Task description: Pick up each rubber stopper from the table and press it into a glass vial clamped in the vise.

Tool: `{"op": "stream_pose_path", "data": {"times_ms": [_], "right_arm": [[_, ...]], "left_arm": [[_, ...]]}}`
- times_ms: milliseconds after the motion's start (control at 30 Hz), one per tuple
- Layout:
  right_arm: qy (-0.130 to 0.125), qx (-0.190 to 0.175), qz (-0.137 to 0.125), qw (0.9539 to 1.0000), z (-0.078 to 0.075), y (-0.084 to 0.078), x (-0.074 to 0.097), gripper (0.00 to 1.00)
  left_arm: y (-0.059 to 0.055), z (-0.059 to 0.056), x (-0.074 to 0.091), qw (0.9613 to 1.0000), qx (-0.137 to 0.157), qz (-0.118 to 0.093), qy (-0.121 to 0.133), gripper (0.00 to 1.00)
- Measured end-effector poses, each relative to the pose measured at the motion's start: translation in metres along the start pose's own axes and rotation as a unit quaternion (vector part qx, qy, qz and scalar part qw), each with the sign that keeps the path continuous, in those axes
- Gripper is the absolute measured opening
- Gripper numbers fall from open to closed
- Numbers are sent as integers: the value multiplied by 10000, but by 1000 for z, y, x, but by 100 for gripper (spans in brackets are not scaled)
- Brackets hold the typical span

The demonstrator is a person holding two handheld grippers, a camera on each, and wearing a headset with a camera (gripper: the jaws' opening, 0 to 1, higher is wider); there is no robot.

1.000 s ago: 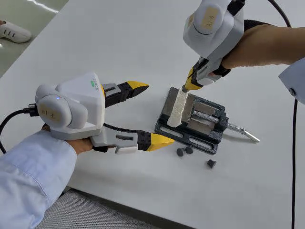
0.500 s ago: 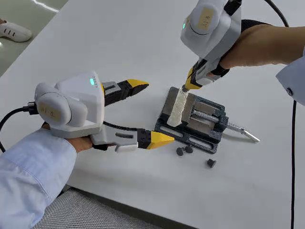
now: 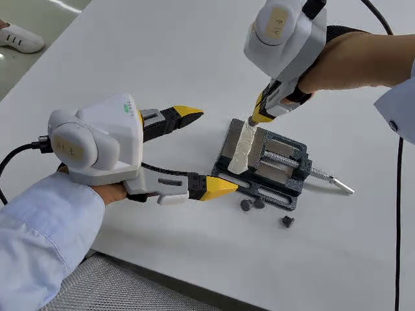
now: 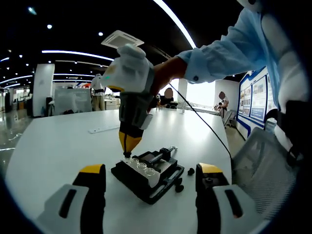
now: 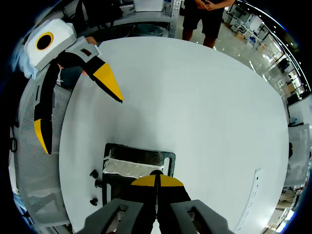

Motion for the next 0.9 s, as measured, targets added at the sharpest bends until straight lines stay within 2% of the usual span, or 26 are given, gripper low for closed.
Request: {"op": "stream_pose_path", "data": {"times_ms": [167,267,400,567,900], "right_arm": [[0,-44,59,10000,0,1,-1,0],[30,-191,-5,9998,-2,-1,-1,0],[-9,-93,56,9999,0,1,-2,0],[34,-191,92,9998,-2,1,-2,0],[-117,-291,62,9995,1,1,-3,0]], "left_arm": [[-1,0,-1,10000,19,5,8,72],[-1,0,-3,10000,29,-11,-3,72],[-1,0,-4,10000,37,-25,-13,72],[-3,0,-4,10000,42,-8,-23,72],[-3,1,-5,10000,73,-46,-23,72]]}}
Point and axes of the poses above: the centre of the closed fingertips' face, and the gripper's own axes: x roughly backward along the fingers, z roughly to its left, y roughly out of its top, the point moved 7 cm from there along x, roughly backward along the fingers, and after that the axes turned 5 degrees about x, right-handed, at the moved point
